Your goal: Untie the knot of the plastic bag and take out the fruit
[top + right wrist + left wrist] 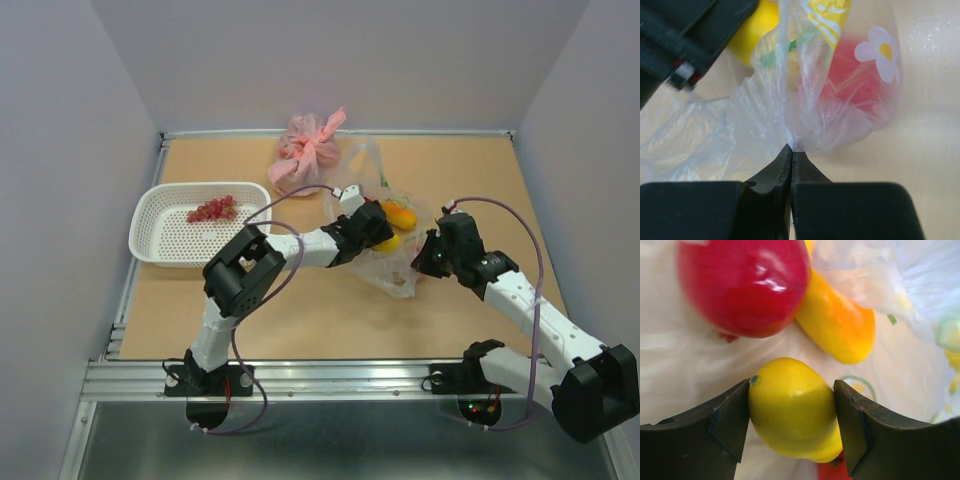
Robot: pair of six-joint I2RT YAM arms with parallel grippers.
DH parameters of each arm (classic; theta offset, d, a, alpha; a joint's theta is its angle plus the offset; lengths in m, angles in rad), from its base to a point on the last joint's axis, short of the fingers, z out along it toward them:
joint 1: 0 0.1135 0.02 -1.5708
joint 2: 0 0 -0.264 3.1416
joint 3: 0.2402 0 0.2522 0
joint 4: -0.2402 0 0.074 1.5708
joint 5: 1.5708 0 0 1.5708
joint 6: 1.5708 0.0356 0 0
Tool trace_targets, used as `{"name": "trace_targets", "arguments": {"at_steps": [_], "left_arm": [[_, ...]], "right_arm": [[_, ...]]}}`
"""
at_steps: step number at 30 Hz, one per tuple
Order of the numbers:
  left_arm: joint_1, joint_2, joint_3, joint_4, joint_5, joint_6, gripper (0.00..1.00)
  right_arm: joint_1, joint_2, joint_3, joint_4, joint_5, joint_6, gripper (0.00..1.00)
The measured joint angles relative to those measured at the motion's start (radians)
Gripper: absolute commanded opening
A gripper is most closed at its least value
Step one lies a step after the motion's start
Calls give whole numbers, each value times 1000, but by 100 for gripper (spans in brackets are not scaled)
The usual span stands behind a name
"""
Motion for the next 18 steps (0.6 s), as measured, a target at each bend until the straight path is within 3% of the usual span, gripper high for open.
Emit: {"name": "trace_targets", "arguments": {"at_steps": [3,11,18], "left_arm": [[0,-122,-120,19,-15,80,0],[0,-491,-397,126,-42,305,0],[4,-784,-481,196,108,508,0]], "right_arm": [[0,-3,0,0,32,-3,0],[0,-5,1,-14,141,-35,0],[0,-5,1,-24,185,-50,0]]}}
